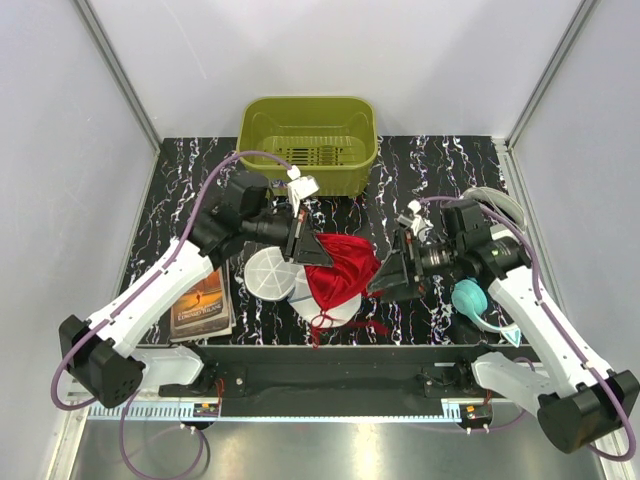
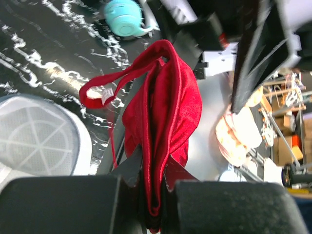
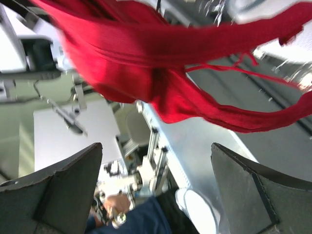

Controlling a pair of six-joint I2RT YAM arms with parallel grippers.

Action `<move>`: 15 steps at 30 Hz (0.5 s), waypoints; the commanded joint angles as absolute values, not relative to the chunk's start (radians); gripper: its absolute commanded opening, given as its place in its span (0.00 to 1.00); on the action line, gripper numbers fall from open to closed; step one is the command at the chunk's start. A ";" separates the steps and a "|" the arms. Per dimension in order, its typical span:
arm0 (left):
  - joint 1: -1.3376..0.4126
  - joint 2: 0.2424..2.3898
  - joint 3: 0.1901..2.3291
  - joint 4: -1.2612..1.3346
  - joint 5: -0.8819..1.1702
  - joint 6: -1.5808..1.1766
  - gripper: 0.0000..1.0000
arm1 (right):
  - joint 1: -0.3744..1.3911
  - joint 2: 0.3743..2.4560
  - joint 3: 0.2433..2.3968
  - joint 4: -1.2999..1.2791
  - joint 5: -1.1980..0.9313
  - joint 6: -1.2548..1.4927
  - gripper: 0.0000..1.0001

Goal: Place the bra in the laundry bag and zip it closed

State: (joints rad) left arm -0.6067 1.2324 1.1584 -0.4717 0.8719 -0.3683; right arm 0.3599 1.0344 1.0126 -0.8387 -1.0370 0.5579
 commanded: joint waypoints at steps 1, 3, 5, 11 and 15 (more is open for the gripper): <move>-0.604 1.227 1.253 -0.511 0.977 -0.311 0.00 | 0.393 0.968 0.960 -0.809 -1.098 0.616 1.00; -0.610 1.232 1.262 -0.511 0.999 -0.319 0.00 | 0.393 0.936 0.942 -0.747 -1.082 0.675 1.00; -0.612 1.226 1.264 -0.512 1.011 -0.325 0.00 | 0.393 0.937 0.963 -0.736 -1.078 0.680 1.00; -0.656 1.215 1.255 -0.511 1.013 -0.347 0.00 | 0.416 0.954 0.985 -0.643 -1.124 0.724 0.99; -0.690 1.218 1.258 -0.511 1.008 -0.359 0.00 | 0.451 0.971 0.997 -0.640 -1.118 0.722 1.00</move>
State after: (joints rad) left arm -0.6609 1.2327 1.2228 -0.5301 0.9695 -0.3416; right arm 0.4168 0.9592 0.9482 -0.7044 -1.0817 0.6952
